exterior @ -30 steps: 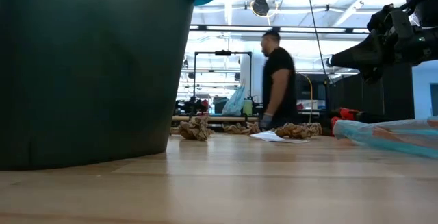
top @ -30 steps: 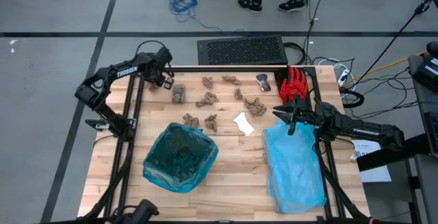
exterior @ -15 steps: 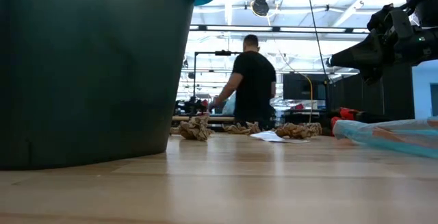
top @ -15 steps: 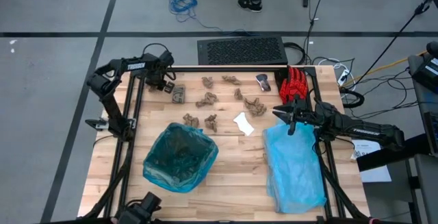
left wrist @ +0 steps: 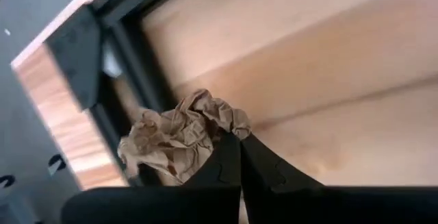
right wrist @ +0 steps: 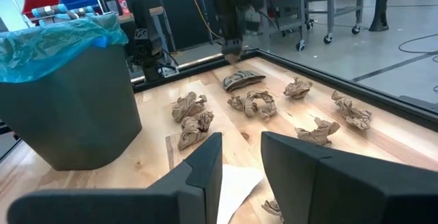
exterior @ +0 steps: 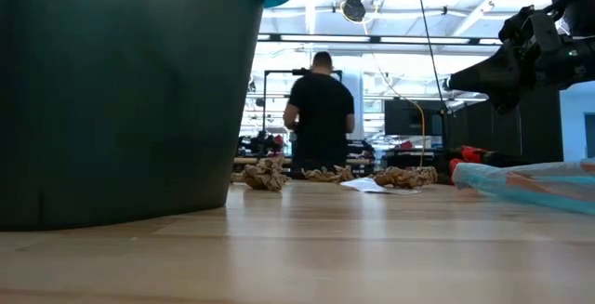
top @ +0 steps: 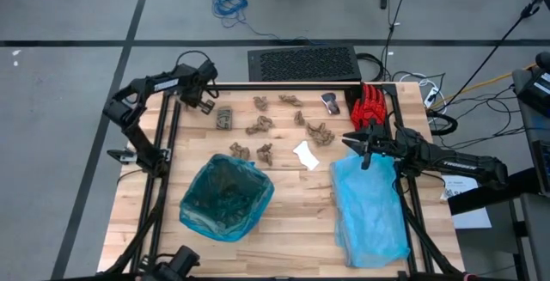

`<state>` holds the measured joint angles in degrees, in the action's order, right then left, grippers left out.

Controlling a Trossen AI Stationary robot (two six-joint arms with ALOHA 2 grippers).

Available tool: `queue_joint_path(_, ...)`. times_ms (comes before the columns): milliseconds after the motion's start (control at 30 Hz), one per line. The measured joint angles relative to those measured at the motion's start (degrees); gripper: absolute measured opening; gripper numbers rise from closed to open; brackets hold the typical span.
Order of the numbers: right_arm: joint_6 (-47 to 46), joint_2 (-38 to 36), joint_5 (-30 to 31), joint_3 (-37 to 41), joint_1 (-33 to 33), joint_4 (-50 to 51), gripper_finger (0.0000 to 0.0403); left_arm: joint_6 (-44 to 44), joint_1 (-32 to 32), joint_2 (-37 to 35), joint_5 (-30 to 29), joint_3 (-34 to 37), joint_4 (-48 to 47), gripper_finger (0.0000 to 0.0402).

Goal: Place trash/remove bag and relplace
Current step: Put the brown napkin into the trash bin

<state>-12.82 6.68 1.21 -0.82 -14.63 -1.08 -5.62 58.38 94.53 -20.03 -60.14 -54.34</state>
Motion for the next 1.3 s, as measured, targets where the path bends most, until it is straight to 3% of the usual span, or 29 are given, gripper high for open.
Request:
queue_joint_path(467, 0.0, 0.0, 0.0, 0.0, 0.0, -0.3, 0.0096, -4.6, -8.0, -24.2, 1.4, -11.6, -13.1, 0.0)
queue_joint_path(767, -0.2, 0.0, 0.0, 0.0, 0.0, -1.0, 0.0096, -11.4, -24.6, -36.4, 11.3, -21.1, -12.7, 0.0)
queue_joint_path(1000, -0.2, 0.0, 0.0, 0.0, 0.0, -2.2, 0.0096, -12.1, -40.4, -38.0, 17.9, -21.6, -10.1, 0.0)
queue_joint_path(1300, -1.5, 0.0, 0.0, 0.0, 0.0, -4.5, 0.0096, -13.7, -59.7, -28.7, 24.1, -21.5, 1.7, 0.0)
